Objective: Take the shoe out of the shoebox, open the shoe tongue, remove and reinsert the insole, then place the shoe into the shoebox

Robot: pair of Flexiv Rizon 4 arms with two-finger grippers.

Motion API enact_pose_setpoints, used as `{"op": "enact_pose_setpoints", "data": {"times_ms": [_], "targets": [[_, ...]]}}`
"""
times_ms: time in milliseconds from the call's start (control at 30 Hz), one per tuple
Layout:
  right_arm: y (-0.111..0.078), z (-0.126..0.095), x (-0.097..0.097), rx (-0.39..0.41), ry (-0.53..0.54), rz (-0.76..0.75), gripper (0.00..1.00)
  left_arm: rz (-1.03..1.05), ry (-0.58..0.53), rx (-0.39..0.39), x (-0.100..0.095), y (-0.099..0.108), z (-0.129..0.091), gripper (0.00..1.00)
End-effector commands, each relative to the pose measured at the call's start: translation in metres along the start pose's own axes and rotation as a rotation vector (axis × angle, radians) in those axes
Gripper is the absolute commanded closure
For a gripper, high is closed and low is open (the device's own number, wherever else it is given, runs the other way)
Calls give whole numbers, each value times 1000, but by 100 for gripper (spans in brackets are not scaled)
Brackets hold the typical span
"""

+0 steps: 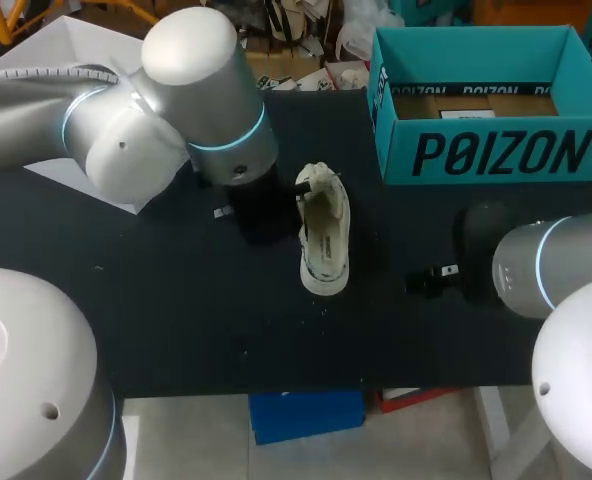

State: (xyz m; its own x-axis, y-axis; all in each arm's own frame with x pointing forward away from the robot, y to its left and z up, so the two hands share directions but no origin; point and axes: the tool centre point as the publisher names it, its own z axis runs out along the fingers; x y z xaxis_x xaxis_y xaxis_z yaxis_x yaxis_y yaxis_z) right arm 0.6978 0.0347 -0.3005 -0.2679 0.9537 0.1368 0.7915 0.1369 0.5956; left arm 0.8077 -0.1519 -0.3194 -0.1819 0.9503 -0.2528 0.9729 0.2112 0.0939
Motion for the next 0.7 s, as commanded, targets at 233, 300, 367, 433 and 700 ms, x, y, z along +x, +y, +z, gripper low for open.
{"op": "enact_pose_setpoints", "data": {"times_ms": [233,300,367,433,700], "targets": [[-1,1,1,-4,-2,1,0,-125,27,-38,52,-19,-34,100],[-1,1,1,-4,-2,1,0,-176,25,-37,67,-20,-36,100],[-1,1,1,-4,-2,1,0,-233,24,-32,84,-20,-36,100],[-1,1,1,-4,-2,1,0,-284,29,-31,98,-20,-34,100],[-1,1,1,-4,-2,1,0,-434,20,-62,139,-8,-34,100]]}}
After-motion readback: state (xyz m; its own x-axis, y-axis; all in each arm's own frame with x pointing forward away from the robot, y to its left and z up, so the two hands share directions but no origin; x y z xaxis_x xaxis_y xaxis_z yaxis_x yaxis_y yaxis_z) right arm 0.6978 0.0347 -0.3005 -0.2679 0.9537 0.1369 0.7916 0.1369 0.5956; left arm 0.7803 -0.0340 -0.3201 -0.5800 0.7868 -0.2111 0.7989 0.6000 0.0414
